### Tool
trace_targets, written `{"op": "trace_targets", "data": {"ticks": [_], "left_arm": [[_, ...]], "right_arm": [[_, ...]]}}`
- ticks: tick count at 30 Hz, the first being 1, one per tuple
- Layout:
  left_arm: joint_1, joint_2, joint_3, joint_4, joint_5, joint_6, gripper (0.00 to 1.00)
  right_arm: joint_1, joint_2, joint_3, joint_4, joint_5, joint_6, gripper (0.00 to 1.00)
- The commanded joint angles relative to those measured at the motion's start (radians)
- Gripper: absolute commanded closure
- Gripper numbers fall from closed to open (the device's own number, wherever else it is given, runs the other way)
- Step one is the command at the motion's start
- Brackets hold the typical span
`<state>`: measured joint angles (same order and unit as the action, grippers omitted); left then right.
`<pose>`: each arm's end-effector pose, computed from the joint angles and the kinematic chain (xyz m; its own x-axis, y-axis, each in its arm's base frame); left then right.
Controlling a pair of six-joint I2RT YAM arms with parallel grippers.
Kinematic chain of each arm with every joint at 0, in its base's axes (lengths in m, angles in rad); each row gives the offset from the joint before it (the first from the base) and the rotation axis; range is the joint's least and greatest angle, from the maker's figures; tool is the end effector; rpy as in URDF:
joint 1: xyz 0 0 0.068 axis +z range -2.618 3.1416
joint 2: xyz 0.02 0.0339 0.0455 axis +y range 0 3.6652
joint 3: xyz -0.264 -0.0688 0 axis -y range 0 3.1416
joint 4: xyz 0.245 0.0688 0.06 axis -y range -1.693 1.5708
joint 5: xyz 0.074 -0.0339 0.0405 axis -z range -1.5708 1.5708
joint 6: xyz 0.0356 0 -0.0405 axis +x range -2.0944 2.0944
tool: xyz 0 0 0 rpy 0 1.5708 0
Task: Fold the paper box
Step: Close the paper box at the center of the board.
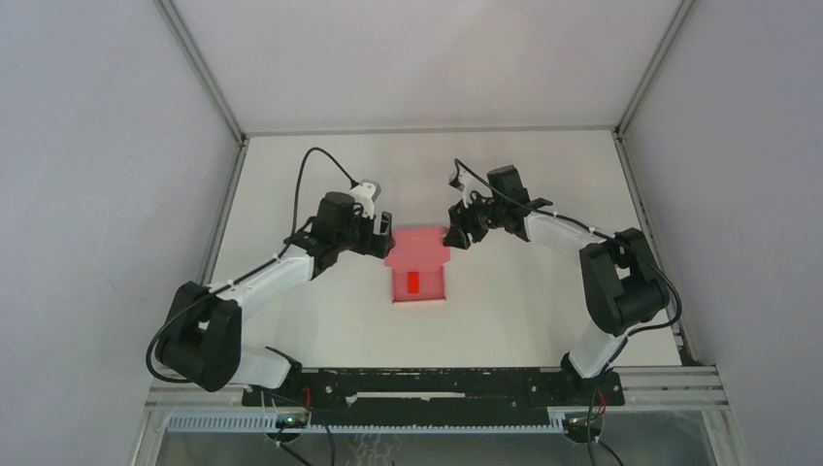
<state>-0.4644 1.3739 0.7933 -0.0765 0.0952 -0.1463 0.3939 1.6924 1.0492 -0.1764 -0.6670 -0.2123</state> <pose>0.2602 -0.1342 0.2213 -0.6151 0.1458 -0.7748 0.4281 0.8871 -0.1729 0.3181 0.1561 0.2021 -0.5141 -0.3929 -0.7625 -0.8181 0.4917 0.2982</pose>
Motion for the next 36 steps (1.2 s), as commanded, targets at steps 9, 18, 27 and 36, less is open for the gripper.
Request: {"op": "trace_targets", "data": {"ticks": [9, 18, 27, 36], "left_arm": [[0.024, 0.006, 0.060, -0.003, 0.078, 0.050, 0.15], [0.030, 0.012, 0.066, -0.021, 0.097, 0.054, 0.25], [0.035, -0.005, 0.063, -0.042, 0.104, 0.060, 0.27], [0.036, -0.007, 0.063, -0.054, 0.095, 0.065, 0.28]], "right_arm": [[-0.006, 0.019, 0.051, 0.023, -0.062, -0.041, 0.52], [-0.006, 0.023, 0.052, 0.042, -0.079, -0.033, 0.57], [0.017, 0.058, 0.097, 0.022, -0.071, -0.039, 0.58], [0.030, 0.070, 0.114, -0.021, -0.070, -0.056, 0.64]]}}
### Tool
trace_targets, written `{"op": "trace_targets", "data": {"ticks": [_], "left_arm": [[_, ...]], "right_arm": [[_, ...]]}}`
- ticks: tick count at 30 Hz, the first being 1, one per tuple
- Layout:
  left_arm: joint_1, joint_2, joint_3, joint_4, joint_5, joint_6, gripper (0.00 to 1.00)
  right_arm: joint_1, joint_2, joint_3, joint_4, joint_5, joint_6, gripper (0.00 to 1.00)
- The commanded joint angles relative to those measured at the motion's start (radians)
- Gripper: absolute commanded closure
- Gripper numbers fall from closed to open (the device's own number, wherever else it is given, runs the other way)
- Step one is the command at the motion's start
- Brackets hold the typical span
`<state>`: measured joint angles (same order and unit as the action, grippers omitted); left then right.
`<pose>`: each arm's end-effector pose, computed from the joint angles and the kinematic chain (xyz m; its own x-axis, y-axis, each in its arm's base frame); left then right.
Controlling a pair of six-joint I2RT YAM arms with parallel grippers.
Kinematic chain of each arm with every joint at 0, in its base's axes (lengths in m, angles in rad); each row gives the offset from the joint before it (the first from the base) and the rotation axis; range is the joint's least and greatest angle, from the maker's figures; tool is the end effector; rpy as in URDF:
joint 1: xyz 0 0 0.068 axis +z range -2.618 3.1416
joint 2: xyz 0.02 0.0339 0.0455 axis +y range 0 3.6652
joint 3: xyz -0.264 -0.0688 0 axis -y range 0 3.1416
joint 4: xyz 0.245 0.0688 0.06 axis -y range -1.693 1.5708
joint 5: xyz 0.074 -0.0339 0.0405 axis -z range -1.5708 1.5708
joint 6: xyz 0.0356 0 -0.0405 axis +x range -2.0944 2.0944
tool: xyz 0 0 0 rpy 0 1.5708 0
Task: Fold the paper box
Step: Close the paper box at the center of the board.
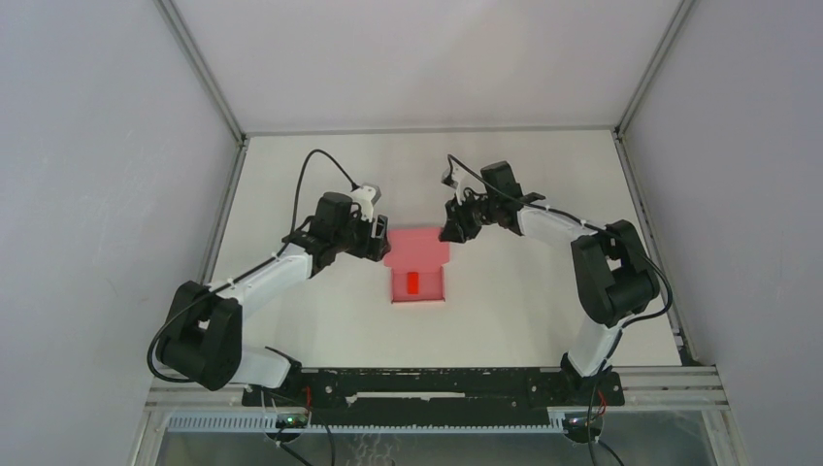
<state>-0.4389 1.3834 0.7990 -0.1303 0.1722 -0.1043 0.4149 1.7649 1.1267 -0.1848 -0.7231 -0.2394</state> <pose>0.2605 -0.1290 0.2163 -0.6458 0.1899 -0.7395 0.4711 0.8613 -0.1903 0.3309 0.1715 0.2009 -0.4825 -0.4068 -0.7757 -0.8528 0.4203 0.3101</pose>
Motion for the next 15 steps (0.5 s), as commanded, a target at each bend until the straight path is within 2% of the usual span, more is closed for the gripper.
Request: {"op": "trace_targets", "data": {"ticks": [1, 15], "left_arm": [[0.012, -0.017, 0.056, 0.000, 0.017, 0.024, 0.28], [0.015, -0.009, 0.060, 0.006, 0.028, 0.024, 0.32]], "right_arm": [[0.009, -0.002, 0.037, -0.020, -0.013, -0.031, 0.64], [0.026, -0.002, 0.037, -0.067, 0.011, -0.046, 0.68]]}}
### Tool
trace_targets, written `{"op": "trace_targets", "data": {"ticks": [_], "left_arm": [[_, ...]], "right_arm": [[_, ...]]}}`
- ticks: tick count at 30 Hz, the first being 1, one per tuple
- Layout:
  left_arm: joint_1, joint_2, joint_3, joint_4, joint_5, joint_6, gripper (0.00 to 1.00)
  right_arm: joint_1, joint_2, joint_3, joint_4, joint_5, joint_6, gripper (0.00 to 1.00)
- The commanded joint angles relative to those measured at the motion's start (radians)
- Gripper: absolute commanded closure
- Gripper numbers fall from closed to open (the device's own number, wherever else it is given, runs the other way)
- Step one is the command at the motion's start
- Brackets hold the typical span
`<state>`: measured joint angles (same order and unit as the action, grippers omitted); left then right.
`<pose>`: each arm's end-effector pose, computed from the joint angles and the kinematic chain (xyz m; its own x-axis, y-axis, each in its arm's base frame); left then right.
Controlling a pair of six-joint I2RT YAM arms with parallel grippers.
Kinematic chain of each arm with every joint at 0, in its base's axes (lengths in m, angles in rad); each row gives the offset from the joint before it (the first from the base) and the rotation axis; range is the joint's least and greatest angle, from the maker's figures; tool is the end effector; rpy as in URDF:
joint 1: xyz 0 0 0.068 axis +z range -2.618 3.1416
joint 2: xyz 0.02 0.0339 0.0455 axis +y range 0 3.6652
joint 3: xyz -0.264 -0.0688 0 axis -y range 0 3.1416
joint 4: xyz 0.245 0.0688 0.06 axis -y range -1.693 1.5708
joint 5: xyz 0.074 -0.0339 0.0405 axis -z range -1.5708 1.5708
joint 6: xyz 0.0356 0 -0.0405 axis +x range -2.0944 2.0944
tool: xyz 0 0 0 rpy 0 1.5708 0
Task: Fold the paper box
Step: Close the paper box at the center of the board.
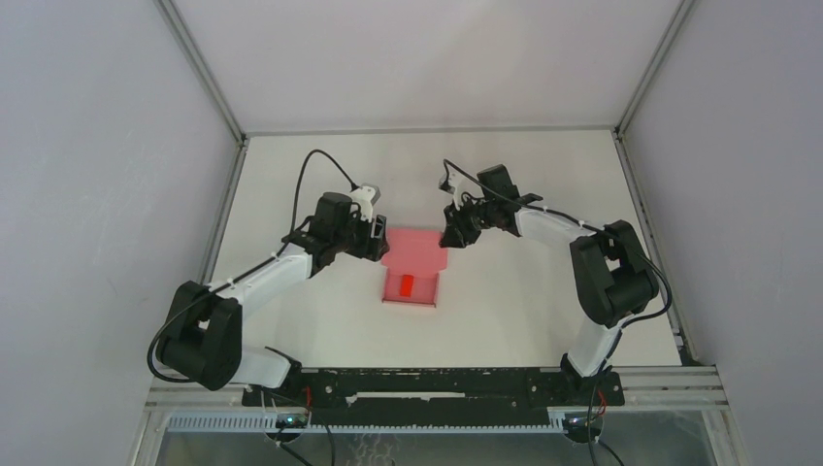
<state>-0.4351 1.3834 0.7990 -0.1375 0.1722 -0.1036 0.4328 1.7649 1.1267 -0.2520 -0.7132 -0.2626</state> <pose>0.2605 -0.1278 0.2157 -0.6510 0.1903 -0.7348 0.4671 0.8635 -0.1902 0.3233 0.1750 0.1963 -0.5020 -0.4482 -0.7397 -0.8504 0.4116 0.3277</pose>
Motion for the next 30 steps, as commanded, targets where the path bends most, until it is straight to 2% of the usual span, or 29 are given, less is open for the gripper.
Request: {"op": "trace_targets", "data": {"ticks": [1, 15, 19, 21, 30], "left_arm": [[0.013, -0.007, 0.061, 0.016, 0.033, 0.024, 0.32], [0.031, 0.015, 0.065, 0.030, 0.094, 0.035, 0.47], [0.070, 0.034, 0.070, 0.047, 0.156, 0.043, 0.48], [0.088, 0.044, 0.074, 0.061, 0.203, 0.043, 0.52], [0.107, 0.100, 0.110, 0.083, 0.314, 0.063, 0.52]], "right_arm": [[0.008, -0.003, 0.037, -0.002, 0.000, -0.024, 0.69], [0.011, -0.019, 0.037, -0.009, -0.006, -0.036, 0.79], [0.012, -0.025, 0.037, -0.016, -0.011, -0.042, 0.80], [0.013, -0.028, 0.037, -0.021, -0.015, -0.046, 0.81], [0.026, -0.031, 0.036, -0.031, -0.025, -0.058, 0.82]]}}
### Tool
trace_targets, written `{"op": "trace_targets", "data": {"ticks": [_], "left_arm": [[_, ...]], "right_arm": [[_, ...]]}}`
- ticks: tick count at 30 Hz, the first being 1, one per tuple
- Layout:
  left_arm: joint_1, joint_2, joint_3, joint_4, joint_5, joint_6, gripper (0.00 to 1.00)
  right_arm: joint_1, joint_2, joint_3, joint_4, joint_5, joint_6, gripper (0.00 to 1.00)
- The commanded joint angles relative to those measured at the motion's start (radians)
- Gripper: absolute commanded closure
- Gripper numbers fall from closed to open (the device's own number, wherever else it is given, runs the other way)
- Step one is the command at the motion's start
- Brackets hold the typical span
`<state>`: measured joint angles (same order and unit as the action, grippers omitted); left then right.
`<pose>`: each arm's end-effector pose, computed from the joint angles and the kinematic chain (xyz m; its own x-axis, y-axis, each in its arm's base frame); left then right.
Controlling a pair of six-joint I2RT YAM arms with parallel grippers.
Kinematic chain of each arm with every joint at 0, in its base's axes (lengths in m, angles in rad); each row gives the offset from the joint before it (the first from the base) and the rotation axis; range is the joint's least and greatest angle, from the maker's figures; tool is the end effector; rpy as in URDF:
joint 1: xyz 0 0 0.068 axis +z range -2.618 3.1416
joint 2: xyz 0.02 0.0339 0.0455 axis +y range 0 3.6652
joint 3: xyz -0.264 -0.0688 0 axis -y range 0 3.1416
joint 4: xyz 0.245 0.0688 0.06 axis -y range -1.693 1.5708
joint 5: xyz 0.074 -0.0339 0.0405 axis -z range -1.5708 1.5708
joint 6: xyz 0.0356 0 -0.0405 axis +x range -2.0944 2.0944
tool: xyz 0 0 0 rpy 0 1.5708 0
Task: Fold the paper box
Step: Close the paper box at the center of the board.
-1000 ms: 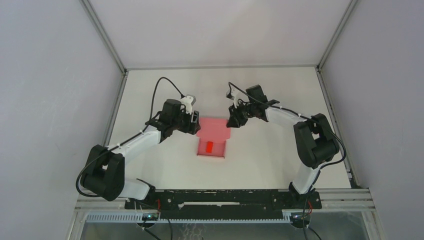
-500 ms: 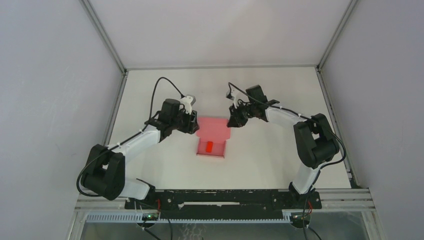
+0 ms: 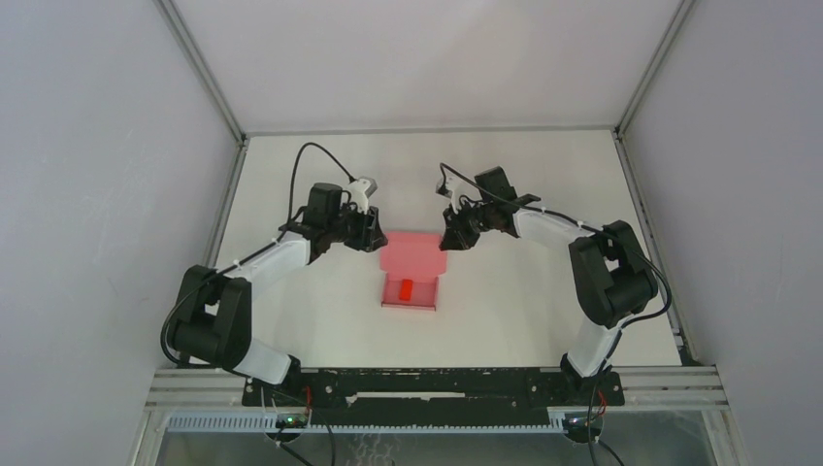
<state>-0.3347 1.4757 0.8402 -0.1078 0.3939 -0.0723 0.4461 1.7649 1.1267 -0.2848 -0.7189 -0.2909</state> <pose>0.2849 -0.1136 0.2068 -0.6787 0.1654 -0.7156 0.5226 0.7934 -0.3122 0.3185 0.1783 0.1944 -0.4932 -0.4751 -0.7287 -0.8608 0.3874 0.3300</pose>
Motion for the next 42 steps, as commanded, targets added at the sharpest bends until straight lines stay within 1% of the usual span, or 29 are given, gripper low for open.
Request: {"op": "trace_targets", "data": {"ticks": [1, 6, 17, 22, 32, 38, 42], "left_arm": [[0.006, 0.008, 0.069, 0.055, 0.105, 0.033, 0.52], [0.008, 0.006, 0.065, 0.045, 0.145, 0.046, 0.54], [0.008, 0.015, 0.042, 0.020, 0.135, 0.049, 0.54], [0.008, 0.015, 0.036, 0.016, 0.131, 0.048, 0.58], [0.008, 0.022, 0.024, 0.012, 0.137, 0.045, 0.60], [0.008, 0.032, 0.032, -0.002, 0.140, 0.050, 0.68], [0.008, 0.035, 0.033, -0.007, 0.143, 0.051, 0.69]], "right_arm": [[0.013, -0.032, 0.037, 0.000, -0.020, -0.032, 0.82], [0.015, -0.030, 0.037, -0.003, -0.014, -0.034, 0.82], [0.015, -0.028, 0.036, -0.004, -0.014, -0.034, 0.82], [0.015, -0.028, 0.037, -0.002, -0.013, -0.034, 0.83], [0.015, -0.025, 0.036, -0.002, -0.013, -0.035, 0.83], [0.015, -0.030, 0.036, -0.009, -0.011, -0.039, 0.83], [0.015, -0.030, 0.037, -0.011, -0.010, -0.038, 0.83]]}}
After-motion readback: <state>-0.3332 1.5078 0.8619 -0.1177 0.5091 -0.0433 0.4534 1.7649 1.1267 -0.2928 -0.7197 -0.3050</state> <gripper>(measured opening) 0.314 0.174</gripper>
